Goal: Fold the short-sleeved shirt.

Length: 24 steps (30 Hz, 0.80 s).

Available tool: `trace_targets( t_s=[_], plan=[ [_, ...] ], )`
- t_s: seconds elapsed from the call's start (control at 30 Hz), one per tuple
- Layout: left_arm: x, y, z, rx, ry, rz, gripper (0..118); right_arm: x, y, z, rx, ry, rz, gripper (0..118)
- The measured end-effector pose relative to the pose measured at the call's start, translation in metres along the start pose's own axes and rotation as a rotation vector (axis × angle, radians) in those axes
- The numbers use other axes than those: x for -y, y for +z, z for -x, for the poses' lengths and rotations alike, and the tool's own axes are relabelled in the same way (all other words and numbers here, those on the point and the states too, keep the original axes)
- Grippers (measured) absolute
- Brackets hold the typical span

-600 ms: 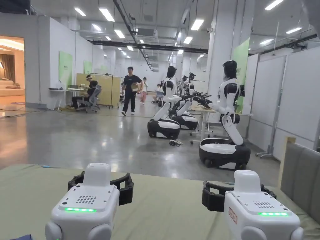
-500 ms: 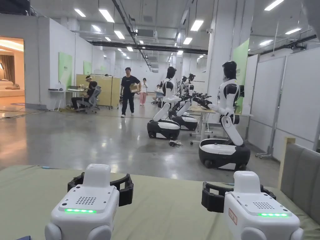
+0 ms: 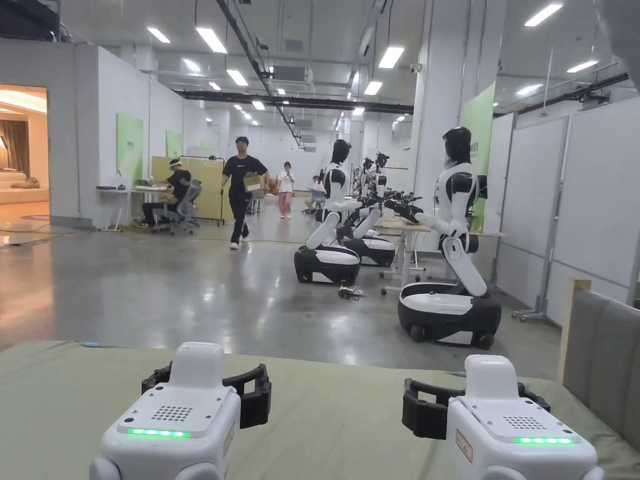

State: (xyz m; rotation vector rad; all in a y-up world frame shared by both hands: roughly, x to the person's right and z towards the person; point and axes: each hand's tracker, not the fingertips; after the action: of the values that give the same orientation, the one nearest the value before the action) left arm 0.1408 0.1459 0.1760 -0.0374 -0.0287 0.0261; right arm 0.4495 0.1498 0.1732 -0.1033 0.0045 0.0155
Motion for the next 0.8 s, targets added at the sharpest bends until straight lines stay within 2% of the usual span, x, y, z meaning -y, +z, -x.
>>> trace_targets(
  t_s=[0.4,0.43,0.47,0.5,0.53,0.6,0.67,0.8],
  plan=[
    [-0.0016,-0.0012,-0.0019,-0.009,-0.037,0.016,89,0.0014,-0.0001,-0.0020,0.002,-0.010,0.010,116],
    [-0.0010,-0.0014,-0.0020,-0.004,-0.038,0.017,76,0.0016,0.0005,-0.0021,0.005,-0.009,0.006,110],
    [-0.0004,-0.0012,-0.0023,0.002,-0.042,0.017,48,0.0016,0.0014,-0.0019,0.014,-0.007,-0.001,96],
    [0.0009,-0.0005,-0.0030,0.005,-0.046,0.015,10,0.0013,0.0024,-0.0021,0.016,-0.006,-0.001,60],
    [0.0019,-0.0009,-0.0041,-0.007,-0.056,0.018,4,0.0010,0.0032,-0.0022,0.019,-0.005,-0.001,0],
    [0.0032,0.0000,-0.0017,0.028,-0.040,0.020,4,0.0031,0.0010,-0.0014,0.061,0.004,0.002,0],
    [0.0039,0.0004,-0.0018,0.015,-0.048,0.024,4,0.0033,0.0002,-0.0056,0.033,-0.021,0.000,0],
    [0.0039,-0.0020,-0.0004,0.014,-0.039,0.023,4,0.0039,-0.0018,-0.0082,0.046,-0.007,0.008,0]
  ],
)
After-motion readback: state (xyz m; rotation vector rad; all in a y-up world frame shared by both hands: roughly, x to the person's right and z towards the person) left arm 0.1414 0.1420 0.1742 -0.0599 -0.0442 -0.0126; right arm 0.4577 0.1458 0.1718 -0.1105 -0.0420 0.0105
